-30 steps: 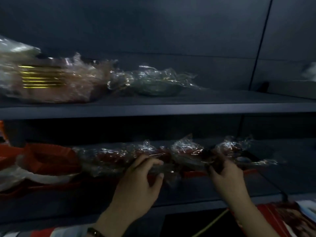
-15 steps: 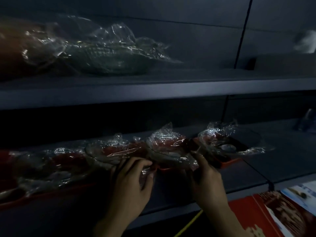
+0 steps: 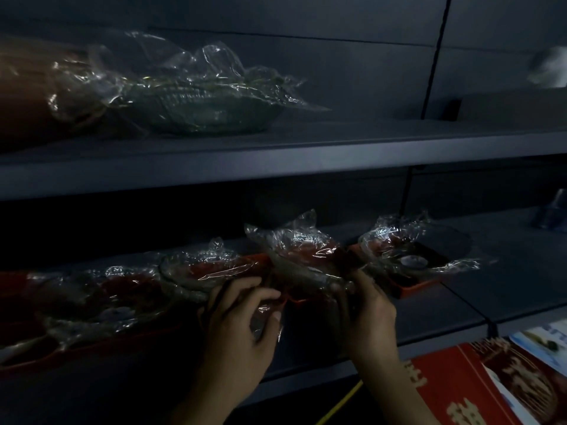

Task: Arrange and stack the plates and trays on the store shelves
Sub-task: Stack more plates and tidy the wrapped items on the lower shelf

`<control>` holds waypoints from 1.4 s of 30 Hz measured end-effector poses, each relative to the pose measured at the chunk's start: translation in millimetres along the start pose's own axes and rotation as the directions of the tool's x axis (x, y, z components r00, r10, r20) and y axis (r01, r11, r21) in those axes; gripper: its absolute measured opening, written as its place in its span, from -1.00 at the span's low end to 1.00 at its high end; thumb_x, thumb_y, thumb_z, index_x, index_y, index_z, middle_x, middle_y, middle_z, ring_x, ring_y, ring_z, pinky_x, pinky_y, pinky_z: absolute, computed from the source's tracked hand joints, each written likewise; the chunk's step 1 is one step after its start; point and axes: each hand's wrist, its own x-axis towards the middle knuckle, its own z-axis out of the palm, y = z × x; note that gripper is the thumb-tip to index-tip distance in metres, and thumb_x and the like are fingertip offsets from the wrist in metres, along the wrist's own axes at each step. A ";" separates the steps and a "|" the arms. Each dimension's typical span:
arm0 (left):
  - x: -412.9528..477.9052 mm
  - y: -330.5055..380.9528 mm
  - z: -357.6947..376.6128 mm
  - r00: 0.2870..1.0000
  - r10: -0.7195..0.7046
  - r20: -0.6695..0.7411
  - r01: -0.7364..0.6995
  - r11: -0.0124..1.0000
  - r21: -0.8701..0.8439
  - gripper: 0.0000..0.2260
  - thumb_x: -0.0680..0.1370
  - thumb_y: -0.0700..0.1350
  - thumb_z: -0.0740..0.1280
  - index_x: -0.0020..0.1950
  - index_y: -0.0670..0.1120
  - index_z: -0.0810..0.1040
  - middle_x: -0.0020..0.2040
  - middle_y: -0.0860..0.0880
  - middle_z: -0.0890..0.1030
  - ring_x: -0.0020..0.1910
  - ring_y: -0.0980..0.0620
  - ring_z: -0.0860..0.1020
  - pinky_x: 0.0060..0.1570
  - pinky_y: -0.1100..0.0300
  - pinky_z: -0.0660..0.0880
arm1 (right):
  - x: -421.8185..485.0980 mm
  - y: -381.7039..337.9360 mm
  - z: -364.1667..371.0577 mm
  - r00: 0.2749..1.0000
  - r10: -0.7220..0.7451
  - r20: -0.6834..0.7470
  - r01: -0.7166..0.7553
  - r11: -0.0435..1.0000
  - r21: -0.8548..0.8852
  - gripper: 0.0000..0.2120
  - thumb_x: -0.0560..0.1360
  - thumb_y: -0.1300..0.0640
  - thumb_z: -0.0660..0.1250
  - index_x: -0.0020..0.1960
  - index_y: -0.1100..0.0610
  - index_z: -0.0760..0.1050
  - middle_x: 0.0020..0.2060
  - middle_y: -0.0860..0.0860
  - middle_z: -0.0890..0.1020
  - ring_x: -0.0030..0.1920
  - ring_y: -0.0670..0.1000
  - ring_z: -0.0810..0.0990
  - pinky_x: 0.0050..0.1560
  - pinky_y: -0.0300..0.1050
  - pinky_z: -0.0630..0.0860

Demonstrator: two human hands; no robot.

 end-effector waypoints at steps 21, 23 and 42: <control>-57.5 55.9 -149.0 0.988 -0.031 -0.150 -0.015 0.955 -0.296 -0.51 0.52 0.02 0.55 0.35 0.43 0.52 0.32 0.23 0.53 0.25 0.14 0.59 0.20 0.04 0.64 | -91.1 -146.9 -136.2 0.959 -0.282 -0.013 0.282 0.959 0.011 -0.78 0.53 0.05 0.48 0.14 -0.16 0.60 -0.08 -0.20 0.61 0.01 -0.25 0.57 -0.04 -0.51 0.42; -64.9 66.8 -169.2 0.980 -0.008 -0.198 -0.047 0.961 -0.271 -0.59 0.50 0.05 0.54 0.30 0.37 0.57 0.30 0.23 0.51 0.21 0.09 0.62 0.14 0.03 0.66 | -94.6 -164.2 -146.2 0.958 -0.286 -0.011 0.287 0.958 0.028 -0.79 0.54 0.03 0.47 0.12 -0.20 0.57 -0.11 -0.21 0.63 -0.03 -0.22 0.59 -0.06 -0.48 0.42; -56.5 189.4 -337.1 0.871 0.211 -0.445 -0.269 0.960 -0.071 -0.66 0.41 0.18 0.55 0.18 0.23 0.67 0.21 0.11 0.48 0.07 0.20 0.62 0.08 0.26 0.66 | -81.2 -310.5 -254.6 0.894 -0.441 -0.074 0.443 0.851 0.280 -0.89 0.58 -0.03 0.45 0.06 -0.20 0.58 -0.28 -0.09 0.63 -0.34 -0.09 0.59 -0.35 -0.35 0.48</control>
